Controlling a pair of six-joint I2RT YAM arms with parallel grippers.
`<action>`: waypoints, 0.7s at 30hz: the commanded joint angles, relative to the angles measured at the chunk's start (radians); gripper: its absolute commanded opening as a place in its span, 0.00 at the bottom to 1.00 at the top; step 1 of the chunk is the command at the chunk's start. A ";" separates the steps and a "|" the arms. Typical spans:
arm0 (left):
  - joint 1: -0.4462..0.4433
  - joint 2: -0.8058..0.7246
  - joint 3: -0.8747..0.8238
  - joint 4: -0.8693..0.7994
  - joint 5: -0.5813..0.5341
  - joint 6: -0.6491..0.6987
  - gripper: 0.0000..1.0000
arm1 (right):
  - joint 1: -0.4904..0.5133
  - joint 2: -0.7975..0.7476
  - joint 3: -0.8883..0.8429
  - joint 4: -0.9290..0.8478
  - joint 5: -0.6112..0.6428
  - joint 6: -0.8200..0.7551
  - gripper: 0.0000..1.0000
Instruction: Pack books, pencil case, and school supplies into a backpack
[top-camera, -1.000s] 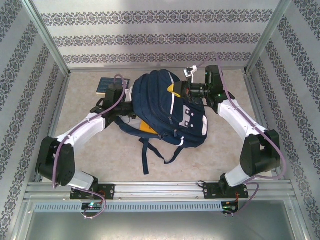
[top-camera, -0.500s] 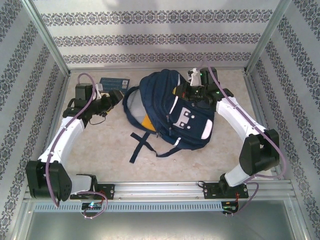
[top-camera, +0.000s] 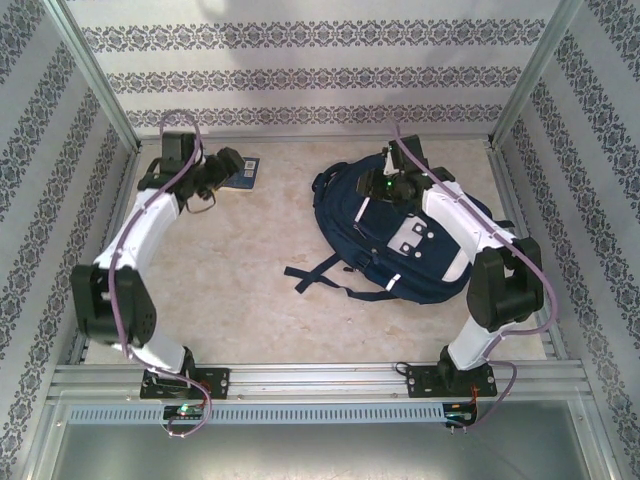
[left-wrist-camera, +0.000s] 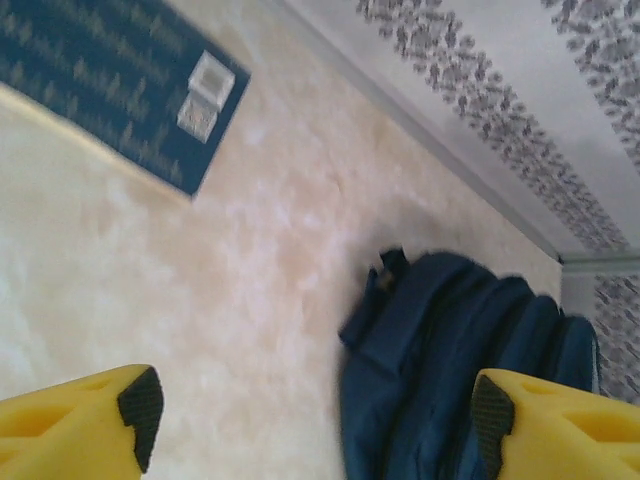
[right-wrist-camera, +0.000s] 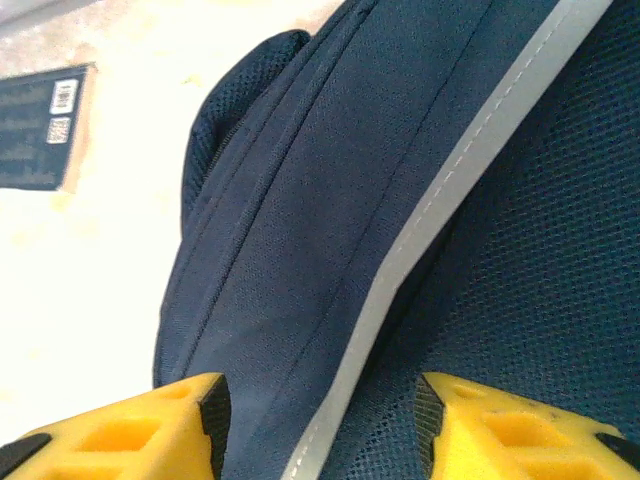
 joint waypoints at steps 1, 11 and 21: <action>0.011 0.190 0.169 -0.119 -0.105 0.100 0.72 | 0.032 -0.089 0.018 -0.041 0.201 -0.058 0.56; 0.022 0.691 0.758 -0.295 -0.181 0.190 0.76 | 0.141 -0.164 -0.100 0.037 0.136 -0.042 0.55; 0.046 0.953 1.009 -0.424 -0.097 0.071 0.79 | 0.161 -0.136 -0.130 0.069 0.053 -0.003 0.55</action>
